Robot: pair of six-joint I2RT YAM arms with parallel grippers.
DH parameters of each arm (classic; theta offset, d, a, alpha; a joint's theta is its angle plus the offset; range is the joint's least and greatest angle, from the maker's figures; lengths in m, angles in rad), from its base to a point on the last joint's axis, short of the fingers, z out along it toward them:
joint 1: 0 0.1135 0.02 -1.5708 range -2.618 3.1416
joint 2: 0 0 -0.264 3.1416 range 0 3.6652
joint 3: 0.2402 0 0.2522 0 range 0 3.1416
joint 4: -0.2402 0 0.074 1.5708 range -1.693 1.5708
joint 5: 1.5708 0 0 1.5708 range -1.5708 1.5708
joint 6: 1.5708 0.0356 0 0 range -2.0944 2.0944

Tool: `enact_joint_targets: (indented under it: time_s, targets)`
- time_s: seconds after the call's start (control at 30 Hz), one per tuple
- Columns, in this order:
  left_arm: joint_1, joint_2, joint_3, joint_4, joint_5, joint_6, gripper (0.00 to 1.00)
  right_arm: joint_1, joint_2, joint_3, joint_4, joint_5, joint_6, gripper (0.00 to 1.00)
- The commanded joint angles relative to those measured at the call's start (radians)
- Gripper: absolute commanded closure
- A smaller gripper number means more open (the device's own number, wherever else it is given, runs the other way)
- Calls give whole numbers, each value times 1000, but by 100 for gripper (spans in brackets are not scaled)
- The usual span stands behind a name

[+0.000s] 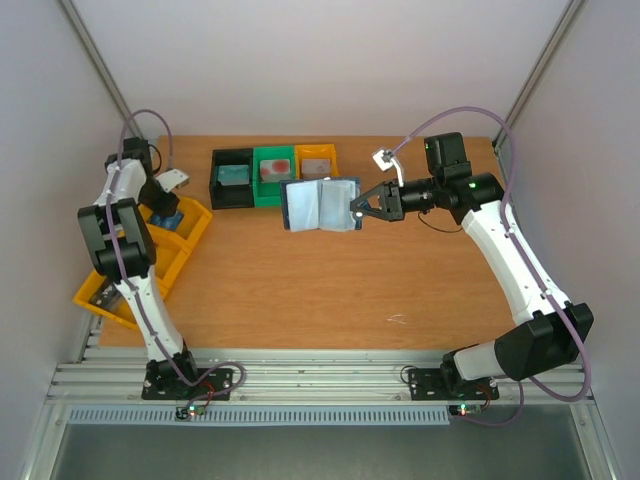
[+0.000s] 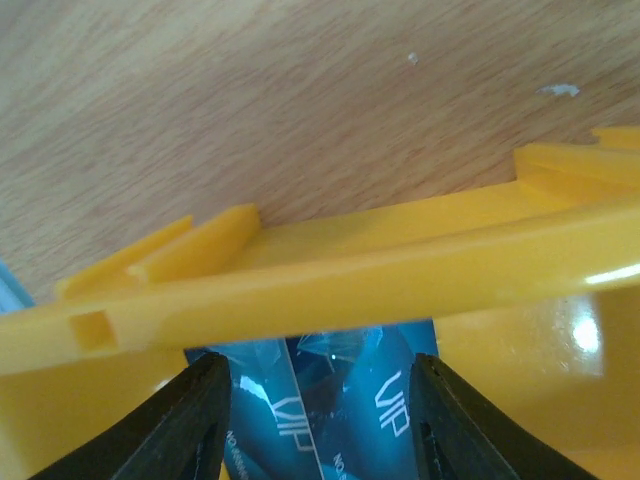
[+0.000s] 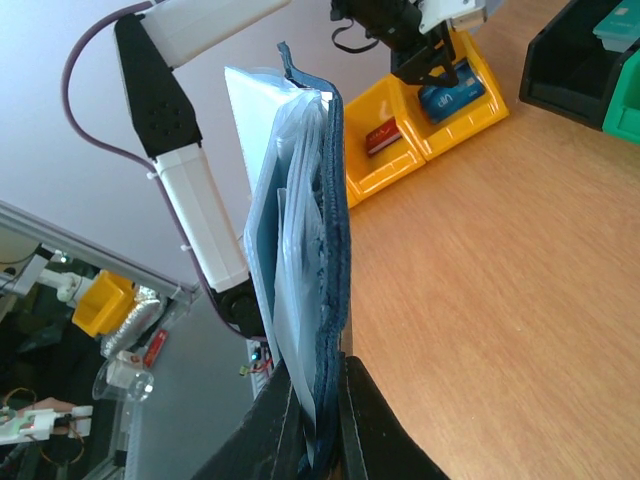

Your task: Take the credit cards out of the card holder

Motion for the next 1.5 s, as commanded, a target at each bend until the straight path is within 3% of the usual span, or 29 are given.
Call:
enact_joint_targets:
  time_s: [0.0, 0.17, 0.27, 0.33, 0.47, 0.5, 1.1, 1.47]
  targets:
    - [2, 64, 44, -15, 15, -20, 50, 9, 1, 29, 7, -13, 7, 99]
    - [4, 96, 44, 3, -9, -8, 51, 10, 2, 36, -5, -3, 4, 99]
    - [4, 103, 41, 13, -2, -4, 57, 11, 6, 34, -4, -2, 7, 99]
    - [3, 105, 44, 9, 0, -4, 67, 12, 12, 39, -6, -4, 10, 99]
    - [9, 71, 43, -24, 30, -7, 97, 14, 12, 46, -8, 2, 9, 99]
    - [12, 58, 36, -23, 43, -8, 99, 14, 12, 44, -7, 3, 8, 99]
    - [73, -32, 126, -260, 255, 28, 100, 17, 21, 32, -6, -3, 3, 99]
    - [100, 28, 145, -78, 126, -31, 100, 17, 36, 48, -8, -8, 2, 99]
